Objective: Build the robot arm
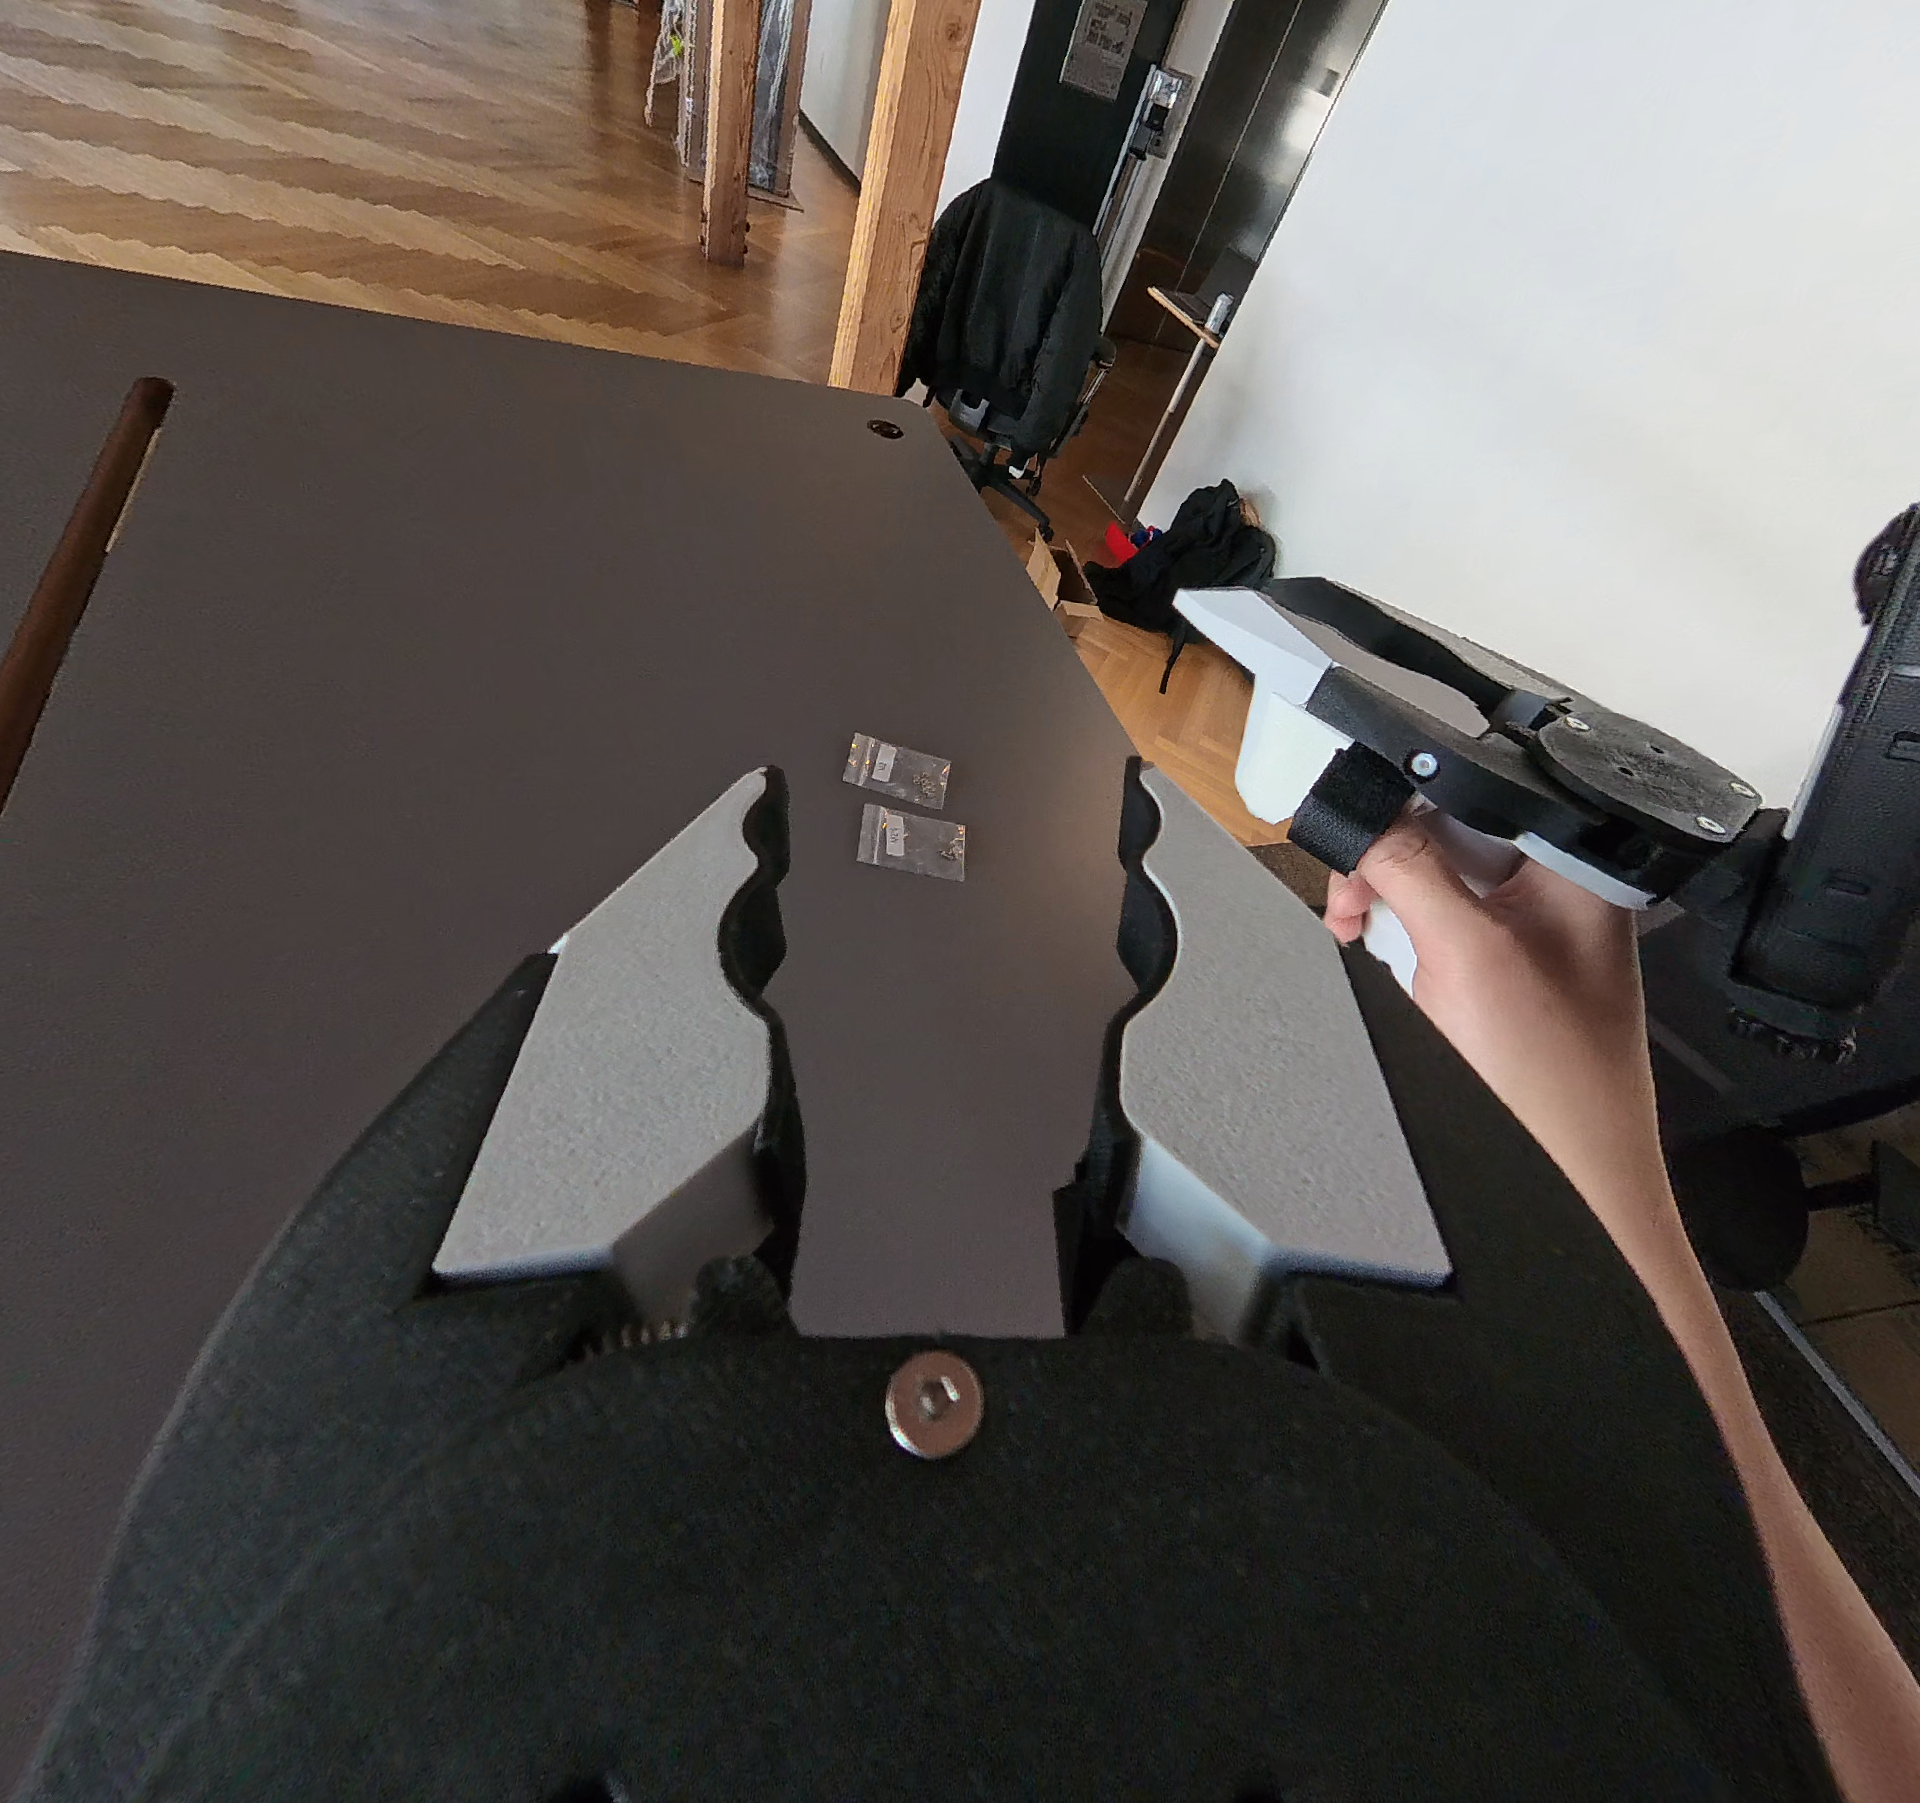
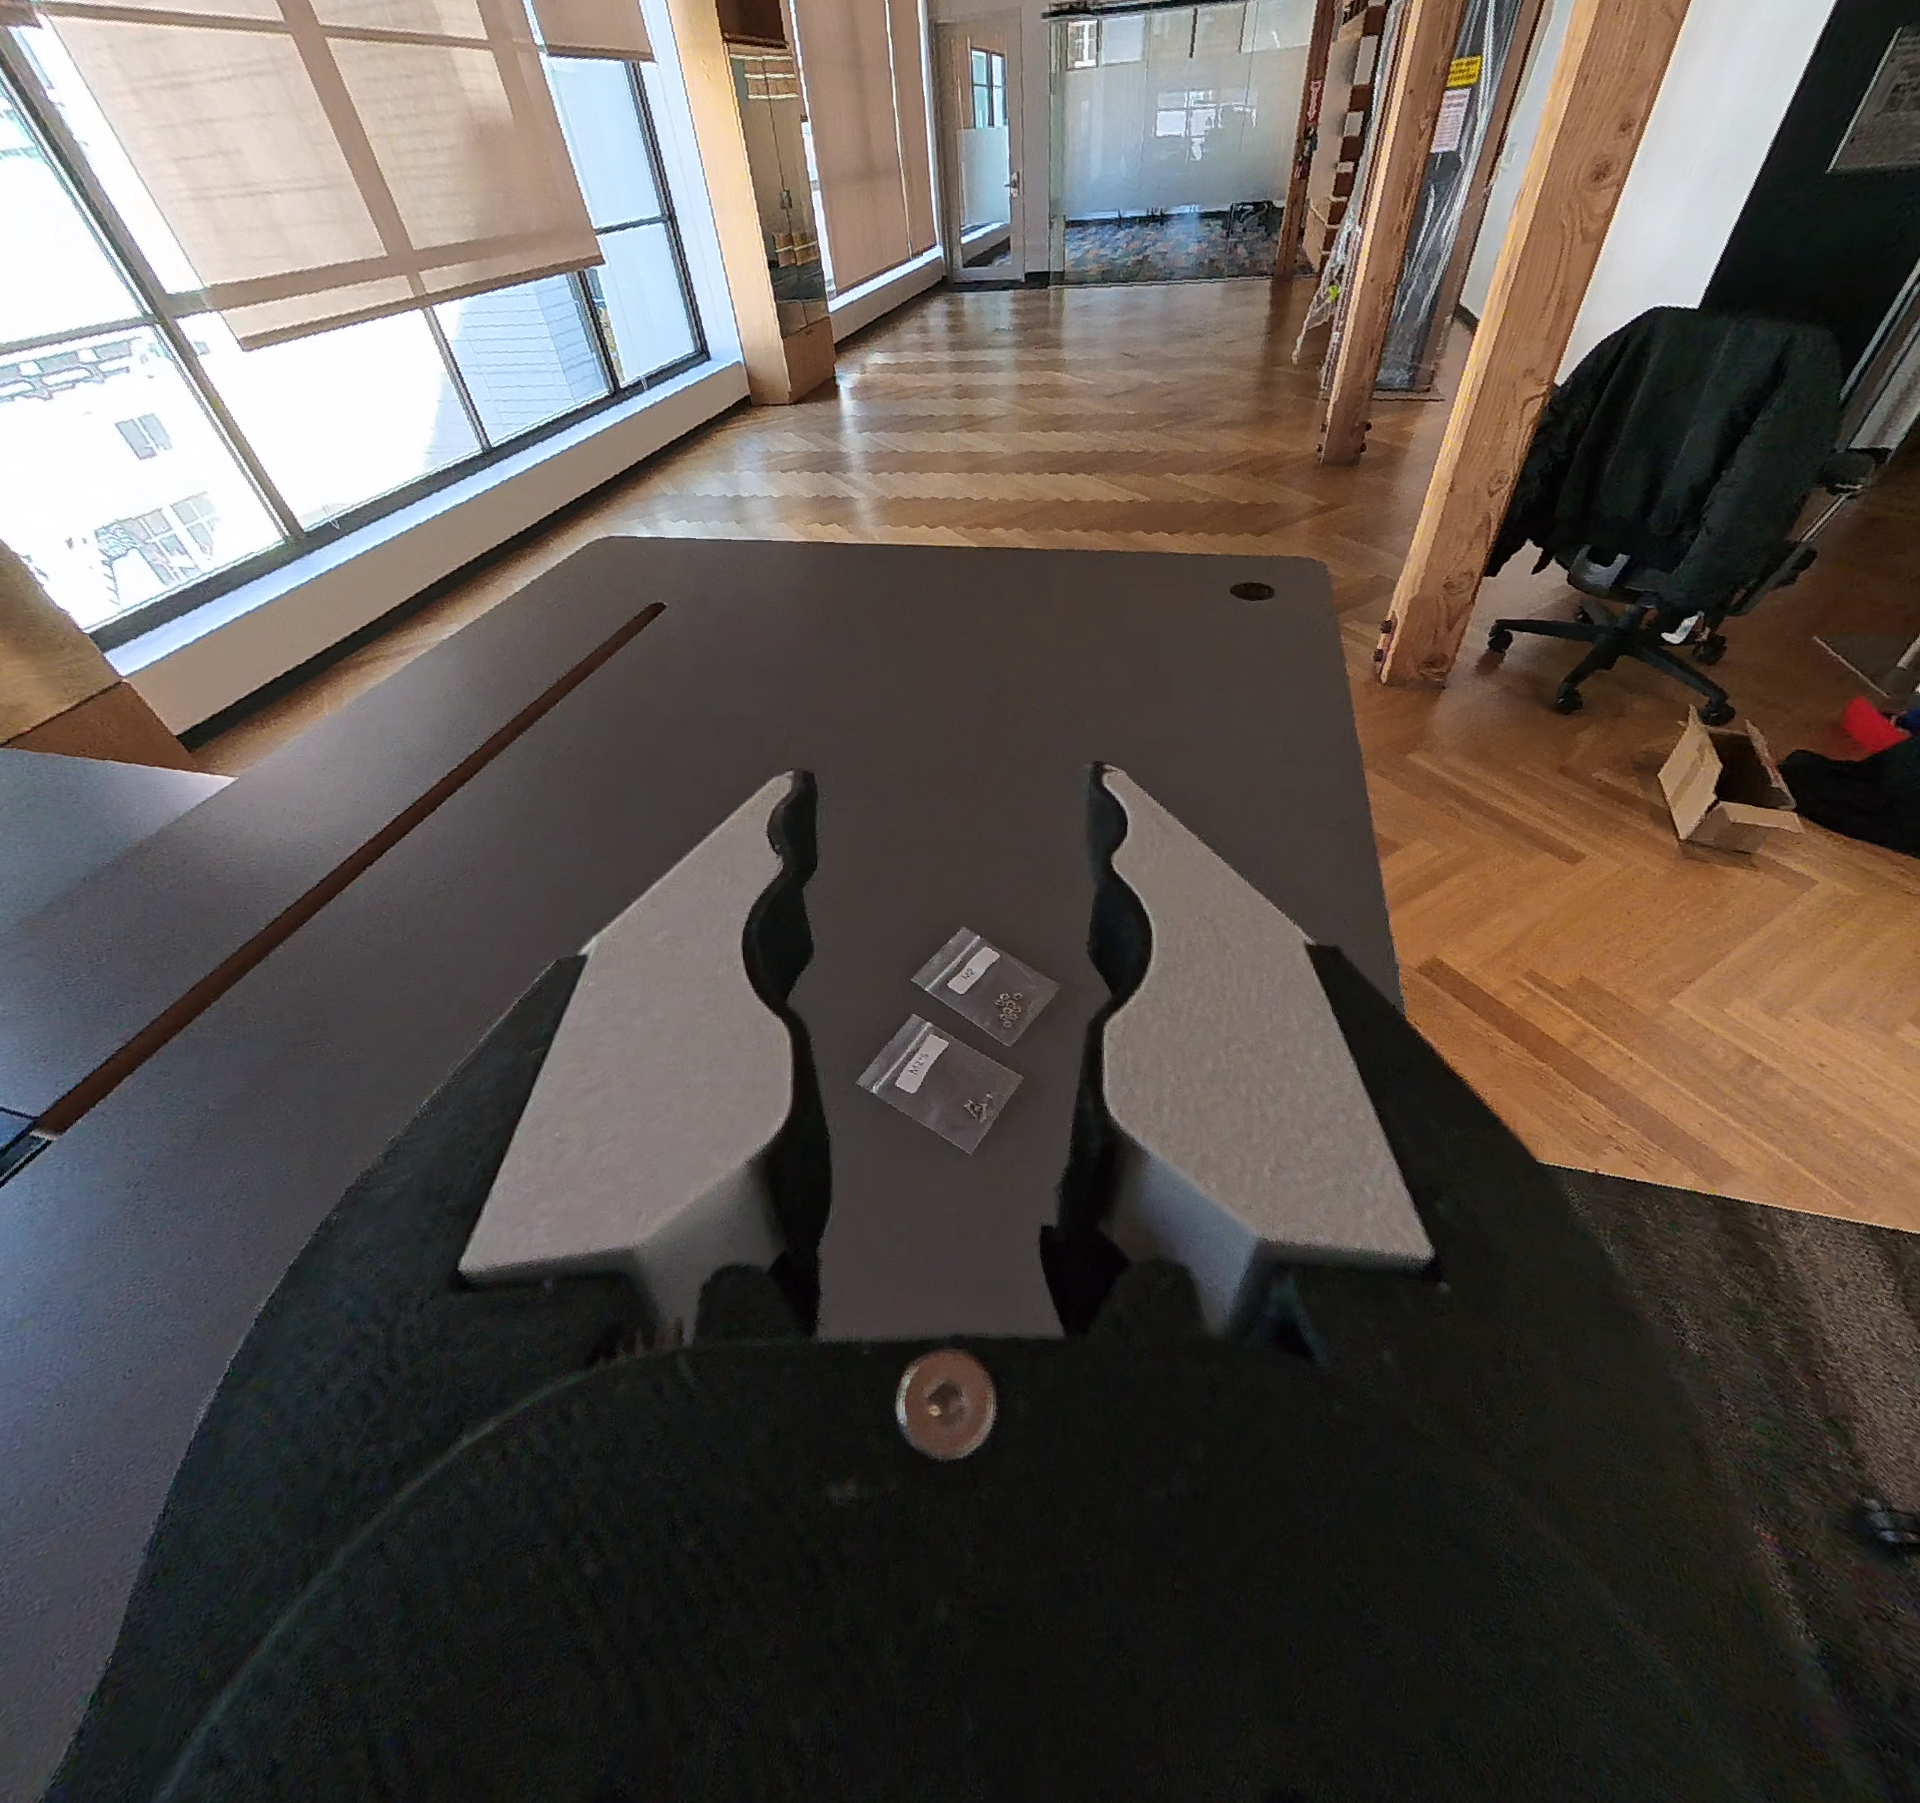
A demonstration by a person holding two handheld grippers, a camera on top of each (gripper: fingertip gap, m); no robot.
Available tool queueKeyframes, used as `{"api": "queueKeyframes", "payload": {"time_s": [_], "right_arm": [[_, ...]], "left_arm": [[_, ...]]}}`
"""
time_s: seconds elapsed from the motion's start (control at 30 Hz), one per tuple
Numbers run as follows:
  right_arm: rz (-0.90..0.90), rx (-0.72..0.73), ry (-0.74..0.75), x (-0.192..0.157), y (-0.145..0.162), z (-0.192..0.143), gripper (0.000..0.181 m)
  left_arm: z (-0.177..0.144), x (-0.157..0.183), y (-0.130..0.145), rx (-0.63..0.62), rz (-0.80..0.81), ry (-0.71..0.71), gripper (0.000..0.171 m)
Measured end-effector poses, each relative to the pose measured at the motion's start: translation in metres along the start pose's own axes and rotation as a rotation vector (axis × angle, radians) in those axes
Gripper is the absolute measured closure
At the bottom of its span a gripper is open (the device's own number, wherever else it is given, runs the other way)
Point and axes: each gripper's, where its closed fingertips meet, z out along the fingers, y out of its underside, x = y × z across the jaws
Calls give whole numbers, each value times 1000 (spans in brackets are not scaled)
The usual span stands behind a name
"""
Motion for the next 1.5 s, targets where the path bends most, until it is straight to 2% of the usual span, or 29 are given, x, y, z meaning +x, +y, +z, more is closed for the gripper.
{"api": "queueKeyframes", "payload": {"time_s": [0.13,0.2,0.4,0.67,0.93,1.0,1.07,1.2,1.33,1.5], "right_arm": [[-6,5,-31,-6,-1,0,125],[-34,21,-56,-10,-3,-2,114],[-52,74,-29,-8,-12,-5,102],[-21,49,-34,-5,-5,-1,109],[-100,47,-13,-9,-4,1,111],[-105,47,-20,-11,-4,0,115],[-114,71,-40,-16,-7,-2,131],[-133,139,-19,-15,-20,-10,135],[-150,125,-55,-23,-17,-10,152],[-162,95,-104,-35,-11,-7,164]], "left_arm": [[0,0,1,-4,6,-1,108],[-1,0,0,2,-1,6,107],[0,1,0,-2,-4,11,107],[1,7,0,-6,15,18,105],[0,10,0,-5,18,24,105],[-1,12,0,-7,29,22,105],[-2,14,-2,-3,38,23,105],[-6,18,-5,13,49,29,105],[-6,18,-4,15,30,53,104],[0,9,1,-6,-8,49,105]]}}
